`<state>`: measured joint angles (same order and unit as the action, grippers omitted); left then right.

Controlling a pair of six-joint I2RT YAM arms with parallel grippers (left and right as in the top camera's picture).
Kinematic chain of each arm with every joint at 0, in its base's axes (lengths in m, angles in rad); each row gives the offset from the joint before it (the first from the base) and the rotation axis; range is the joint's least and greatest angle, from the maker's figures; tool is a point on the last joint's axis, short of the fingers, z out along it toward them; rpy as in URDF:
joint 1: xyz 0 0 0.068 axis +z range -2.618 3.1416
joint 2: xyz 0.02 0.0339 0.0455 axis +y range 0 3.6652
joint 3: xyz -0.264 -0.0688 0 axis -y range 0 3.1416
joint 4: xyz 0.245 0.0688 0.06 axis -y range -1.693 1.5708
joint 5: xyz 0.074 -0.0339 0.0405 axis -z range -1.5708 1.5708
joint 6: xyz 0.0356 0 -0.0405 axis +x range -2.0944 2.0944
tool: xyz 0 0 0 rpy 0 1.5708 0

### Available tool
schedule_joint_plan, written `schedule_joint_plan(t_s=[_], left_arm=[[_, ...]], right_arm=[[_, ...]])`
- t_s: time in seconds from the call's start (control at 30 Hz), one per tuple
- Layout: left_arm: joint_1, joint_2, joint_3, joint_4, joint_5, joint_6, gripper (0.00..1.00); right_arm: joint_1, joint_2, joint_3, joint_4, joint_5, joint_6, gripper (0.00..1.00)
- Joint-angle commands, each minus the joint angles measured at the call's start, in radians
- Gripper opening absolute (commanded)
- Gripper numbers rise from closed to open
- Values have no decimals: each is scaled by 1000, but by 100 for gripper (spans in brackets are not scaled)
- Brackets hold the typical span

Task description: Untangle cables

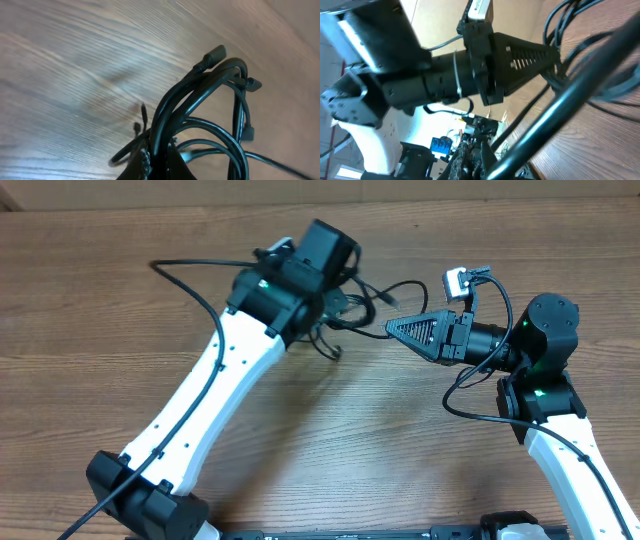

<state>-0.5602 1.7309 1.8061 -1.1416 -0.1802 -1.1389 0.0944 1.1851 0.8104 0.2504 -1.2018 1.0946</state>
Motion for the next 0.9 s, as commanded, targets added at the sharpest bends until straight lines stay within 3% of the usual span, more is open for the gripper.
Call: schedule_joint_plan(t_s=[0.0, 0.27, 0.43, 0.53, 0.73, 0.8, 0.87], left_arm=[[77, 2, 13, -26, -122, -81, 4], [104, 2, 13, -38, -119, -80, 4], [111, 2, 13, -41, -162, -80, 4], [111, 2, 13, -59, -215, -81, 4], [111, 2, 13, -69, -281, -71, 4], [111, 2, 13, -58, -299, 49, 4], [111, 2, 13, -46, -314, 173, 4]], right_arm=[[3, -16, 14, 17, -60, -4, 4], [3, -16, 14, -113, 24, -4, 4], [3, -16, 14, -454, 292, -3, 4], [3, -16, 14, -573, 423, 2, 4], [3, -16, 14, -597, 451, 4, 4], [3, -16, 14, -596, 449, 1, 17], [3, -16, 14, -583, 441, -32, 39]])
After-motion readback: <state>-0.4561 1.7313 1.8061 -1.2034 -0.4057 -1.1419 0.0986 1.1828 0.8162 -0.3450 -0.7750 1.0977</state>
